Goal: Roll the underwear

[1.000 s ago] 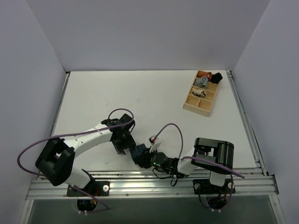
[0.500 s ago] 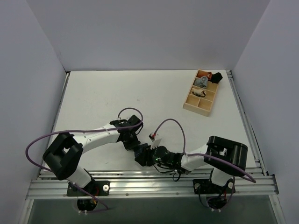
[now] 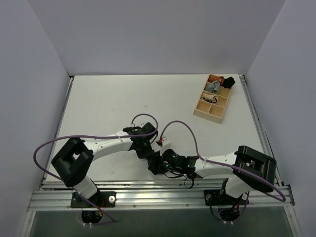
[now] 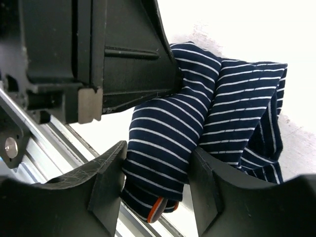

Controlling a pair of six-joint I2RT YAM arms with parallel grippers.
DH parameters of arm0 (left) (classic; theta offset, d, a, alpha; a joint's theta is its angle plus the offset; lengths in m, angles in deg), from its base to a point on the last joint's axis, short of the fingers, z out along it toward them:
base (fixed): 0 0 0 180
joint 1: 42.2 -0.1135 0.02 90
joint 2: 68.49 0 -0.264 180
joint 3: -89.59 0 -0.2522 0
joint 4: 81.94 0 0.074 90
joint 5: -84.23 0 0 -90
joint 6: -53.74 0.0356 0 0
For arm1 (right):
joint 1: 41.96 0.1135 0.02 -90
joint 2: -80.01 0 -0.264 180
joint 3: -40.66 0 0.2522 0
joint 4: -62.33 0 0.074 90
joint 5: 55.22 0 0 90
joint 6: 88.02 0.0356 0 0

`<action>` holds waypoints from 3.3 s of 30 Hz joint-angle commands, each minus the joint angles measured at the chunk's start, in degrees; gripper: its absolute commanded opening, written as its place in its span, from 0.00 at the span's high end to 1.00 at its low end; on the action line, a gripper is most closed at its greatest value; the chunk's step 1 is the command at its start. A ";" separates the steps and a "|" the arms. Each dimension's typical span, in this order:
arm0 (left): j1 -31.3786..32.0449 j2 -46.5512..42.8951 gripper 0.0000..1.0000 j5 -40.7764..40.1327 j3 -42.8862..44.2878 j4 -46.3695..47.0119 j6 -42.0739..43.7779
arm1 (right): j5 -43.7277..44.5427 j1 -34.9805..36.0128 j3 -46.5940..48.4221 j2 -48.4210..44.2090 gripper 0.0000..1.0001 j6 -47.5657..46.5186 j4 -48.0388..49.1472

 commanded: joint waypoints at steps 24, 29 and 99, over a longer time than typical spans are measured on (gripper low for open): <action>-5.24 -5.23 0.48 4.99 -1.55 -7.96 -0.85 | 16.41 11.19 -7.27 13.62 0.90 1.52 6.73; -5.77 -3.74 0.47 7.45 -2.87 -3.32 1.26 | 16.50 11.45 -6.83 13.97 0.90 1.26 6.47; -0.58 -1.28 0.98 2.18 -7.97 3.65 0.83 | 6.40 5.74 -9.56 -19.69 0.66 6.44 -9.70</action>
